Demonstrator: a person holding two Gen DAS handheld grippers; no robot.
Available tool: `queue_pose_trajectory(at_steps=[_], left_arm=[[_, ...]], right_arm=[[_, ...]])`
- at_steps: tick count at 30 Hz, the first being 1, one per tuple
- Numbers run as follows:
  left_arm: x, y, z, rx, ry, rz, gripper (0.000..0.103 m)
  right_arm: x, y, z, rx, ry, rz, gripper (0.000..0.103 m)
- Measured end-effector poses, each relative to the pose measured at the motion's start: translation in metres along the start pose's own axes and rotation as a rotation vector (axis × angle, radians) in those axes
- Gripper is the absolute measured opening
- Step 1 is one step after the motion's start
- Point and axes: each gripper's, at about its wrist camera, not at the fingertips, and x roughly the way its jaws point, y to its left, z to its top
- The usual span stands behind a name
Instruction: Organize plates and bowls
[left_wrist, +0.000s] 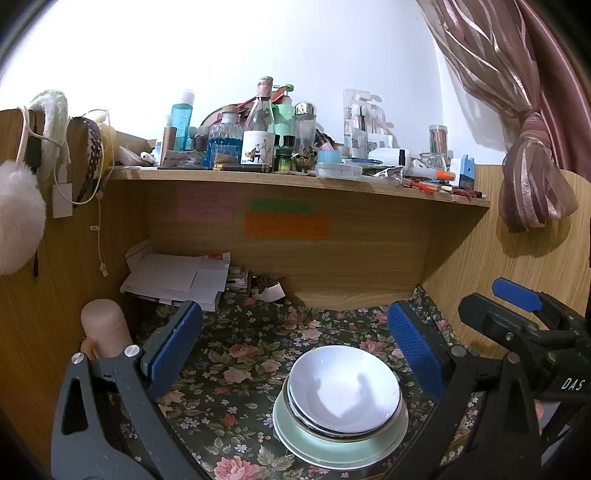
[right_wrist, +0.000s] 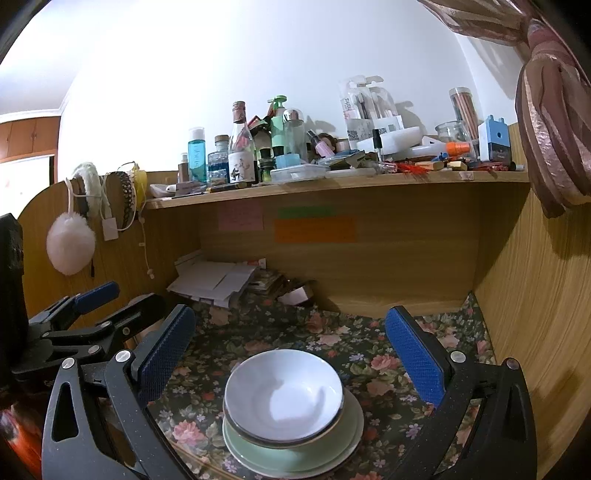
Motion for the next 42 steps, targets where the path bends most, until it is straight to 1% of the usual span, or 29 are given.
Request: queue_pose_trajectory(at_steps=[22, 31, 42], left_arm=[[0.008, 0.002, -0.001, -0.017, 0.025, -0.007, 0.102], [0.010, 0.001, -0.003, -0.015, 0.031, -0.004, 0.102], [0.013, 0.004, -0.003, -0.026, 0.044, -0.013, 0.102]], right_arm=[[0.010, 0.003, -0.004, 0.020, 0.023, 0.006, 0.103], [0.015, -0.001, -0.005, 0.035, 0.032, 0.027, 0.103], [0.017, -0.001, -0.004, 0.032, 0.033, 0.031, 0.103]])
